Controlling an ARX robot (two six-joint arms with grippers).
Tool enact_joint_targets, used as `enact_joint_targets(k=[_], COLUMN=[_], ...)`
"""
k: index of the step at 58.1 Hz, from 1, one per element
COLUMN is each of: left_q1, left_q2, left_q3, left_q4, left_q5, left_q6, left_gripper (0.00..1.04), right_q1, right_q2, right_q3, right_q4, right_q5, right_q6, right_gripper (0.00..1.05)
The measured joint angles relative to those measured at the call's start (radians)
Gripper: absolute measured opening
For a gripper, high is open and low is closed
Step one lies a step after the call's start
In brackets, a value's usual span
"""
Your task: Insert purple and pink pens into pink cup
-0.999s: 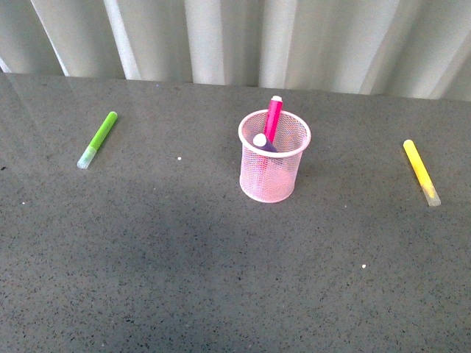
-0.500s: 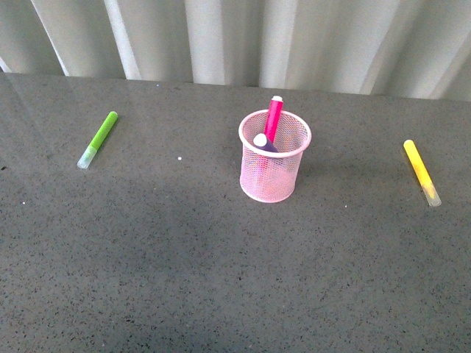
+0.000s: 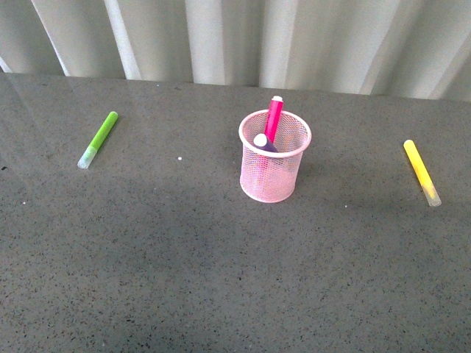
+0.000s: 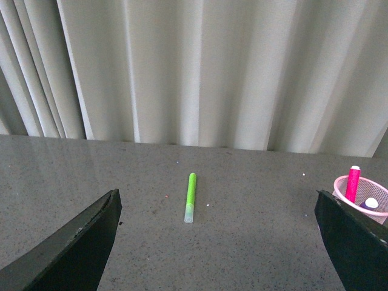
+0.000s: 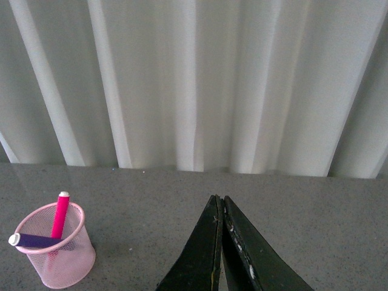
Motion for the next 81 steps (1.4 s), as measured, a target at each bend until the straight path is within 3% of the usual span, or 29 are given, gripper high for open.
enact_joint_targets(k=[66, 72, 81], left_q1=[0.000, 0.000, 0.000], left_q2=[0.000, 0.000, -0.001], left_q3=[0.000, 0.000, 0.000], left_q4=[0.000, 0.000, 0.000], left_q5=[0.000, 0.000, 0.000], left_q6=[0.000, 0.000, 0.000], left_gripper=[0.98, 0.98, 0.98], right_q1=[0.000, 0.000, 0.000], right_q2=[-0.422, -0.543, -0.591], right_q3=[-0.062, -0.062, -0.062], right_q4=[-0.325, -0.484, -0.500], right_q5=[0.005, 0.005, 0.005], right_q6=[0.000, 0.000, 0.001], right_gripper=[0.03, 0.03, 0.03])
